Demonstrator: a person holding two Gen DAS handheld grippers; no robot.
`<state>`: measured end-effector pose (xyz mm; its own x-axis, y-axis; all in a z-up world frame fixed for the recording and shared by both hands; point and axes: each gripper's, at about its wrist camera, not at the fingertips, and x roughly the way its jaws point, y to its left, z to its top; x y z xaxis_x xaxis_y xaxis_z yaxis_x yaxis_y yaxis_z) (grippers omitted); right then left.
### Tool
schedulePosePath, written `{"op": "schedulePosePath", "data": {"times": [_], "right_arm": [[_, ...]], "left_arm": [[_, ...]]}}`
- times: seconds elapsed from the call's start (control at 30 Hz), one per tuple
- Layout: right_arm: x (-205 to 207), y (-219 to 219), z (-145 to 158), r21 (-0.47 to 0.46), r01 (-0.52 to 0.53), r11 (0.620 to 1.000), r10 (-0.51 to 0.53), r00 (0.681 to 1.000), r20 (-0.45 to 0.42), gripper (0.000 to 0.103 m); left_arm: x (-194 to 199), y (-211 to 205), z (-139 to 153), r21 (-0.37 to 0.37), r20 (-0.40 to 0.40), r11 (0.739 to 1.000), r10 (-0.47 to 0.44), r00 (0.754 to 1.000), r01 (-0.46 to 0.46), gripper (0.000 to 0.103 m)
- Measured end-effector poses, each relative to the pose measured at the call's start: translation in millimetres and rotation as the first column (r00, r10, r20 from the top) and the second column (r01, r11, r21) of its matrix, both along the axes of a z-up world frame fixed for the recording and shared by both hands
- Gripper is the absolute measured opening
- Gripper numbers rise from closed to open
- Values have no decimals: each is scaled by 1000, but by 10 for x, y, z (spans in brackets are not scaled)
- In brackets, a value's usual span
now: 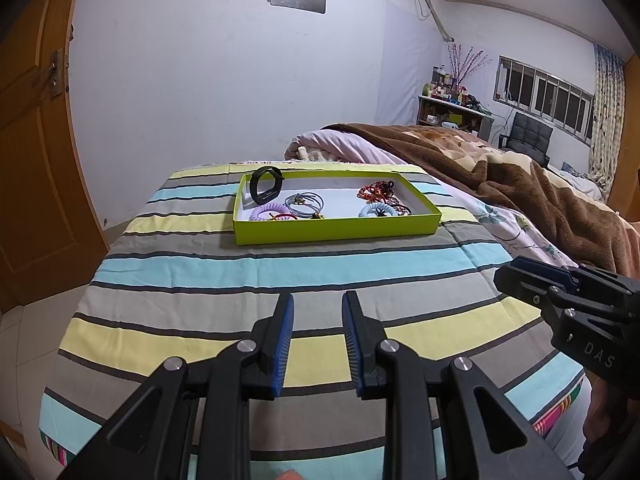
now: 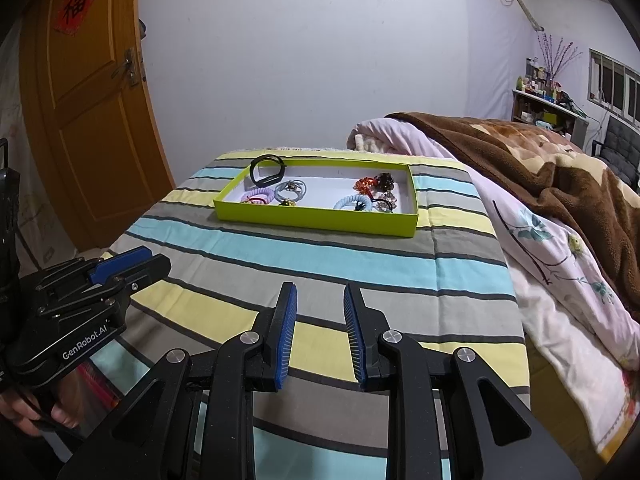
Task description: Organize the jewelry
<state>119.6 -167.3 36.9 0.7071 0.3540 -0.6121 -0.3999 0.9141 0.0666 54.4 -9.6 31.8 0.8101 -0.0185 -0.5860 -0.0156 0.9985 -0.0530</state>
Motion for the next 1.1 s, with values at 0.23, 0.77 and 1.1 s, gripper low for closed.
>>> {"op": "schedulePosePath", "data": {"times": [0.23,0.77,1.1], "right_arm": [[5,0,-4,-3,-1,1000,1,1000,2,25],[2,3,7,-7,3,1000,-3,1000,10,25],[-17,0,17,-6,6,1000,-6,1000,13,25]], "left_arm": [[-6,-6,6,2,5,1000,2,1000,-2,26],[-2,-4,14,7,8,1000,9,1000,-9,26],[1,6,10,4,6,1000,12,1000,-12,26]]}}
